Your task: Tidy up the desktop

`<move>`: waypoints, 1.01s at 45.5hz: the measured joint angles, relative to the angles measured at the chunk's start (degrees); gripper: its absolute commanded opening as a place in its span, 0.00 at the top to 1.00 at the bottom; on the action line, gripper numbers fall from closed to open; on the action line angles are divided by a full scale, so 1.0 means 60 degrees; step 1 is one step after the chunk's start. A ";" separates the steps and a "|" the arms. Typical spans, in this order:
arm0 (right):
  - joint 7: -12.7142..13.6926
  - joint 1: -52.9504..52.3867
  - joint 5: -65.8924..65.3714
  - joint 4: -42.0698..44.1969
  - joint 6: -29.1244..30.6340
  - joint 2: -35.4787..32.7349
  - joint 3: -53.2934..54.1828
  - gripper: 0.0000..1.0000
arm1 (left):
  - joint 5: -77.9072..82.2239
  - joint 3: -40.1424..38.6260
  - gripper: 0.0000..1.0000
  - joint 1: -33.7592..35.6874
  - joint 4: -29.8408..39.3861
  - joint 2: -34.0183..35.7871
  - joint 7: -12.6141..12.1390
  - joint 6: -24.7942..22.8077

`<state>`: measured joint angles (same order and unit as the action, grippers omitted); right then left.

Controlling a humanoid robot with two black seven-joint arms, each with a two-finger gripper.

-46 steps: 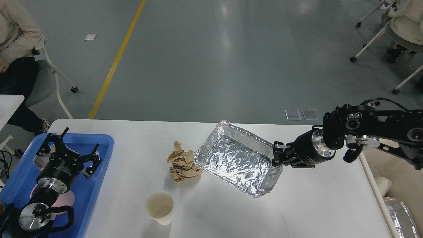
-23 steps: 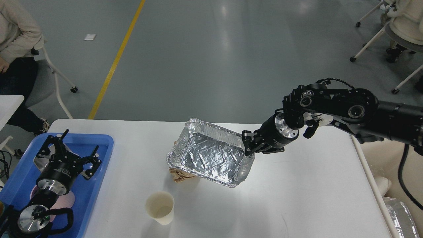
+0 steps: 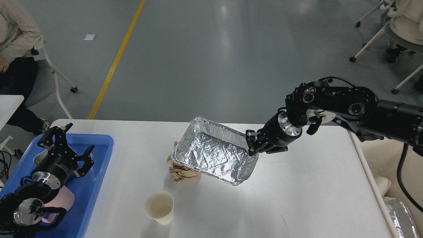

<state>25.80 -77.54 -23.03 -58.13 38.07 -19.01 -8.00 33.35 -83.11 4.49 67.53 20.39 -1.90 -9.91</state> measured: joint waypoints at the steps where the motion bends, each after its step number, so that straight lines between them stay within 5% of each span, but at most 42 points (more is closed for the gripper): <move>1: 0.0002 0.0000 0.0000 -0.0003 0.0004 -0.0004 0.0001 1.00 | 0.0302 0.0005 0.04 0.0052 0.0006 0.0087 -0.0001 0.0039; 18: 0.0007 -0.0102 -0.0020 0.0041 -0.0001 0.0040 0.0026 1.00 | 0.3232 0.1539 0.10 0.0169 0.1428 0.2190 -0.0088 0.0154; 29: 0.0009 0.0067 0.0008 0.0166 -0.0012 -0.0009 0.0065 1.00 | 0.3414 0.3201 0.18 0.0072 0.3062 0.6788 0.0078 0.0090; 33: 0.0011 0.0179 0.0013 0.0227 -0.0015 -0.0003 0.0109 1.00 | 0.3440 0.3337 0.23 -0.0477 0.3285 0.8282 0.0630 -0.0036; 40: 0.0010 0.0256 0.0023 0.0206 -0.0016 -0.0065 0.0154 1.00 | 0.3448 0.3445 0.25 -0.1549 0.3457 1.0005 0.2304 -0.0090; 46: 0.0014 0.0265 0.0024 0.0147 -0.0016 -0.0255 0.0221 1.00 | 0.3421 0.3962 0.25 -0.1853 0.3411 1.0998 0.2893 -0.0004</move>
<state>25.88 -75.94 -22.88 -57.25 37.97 -20.54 -6.67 53.88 -59.34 -6.63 87.99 86.38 15.46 -9.93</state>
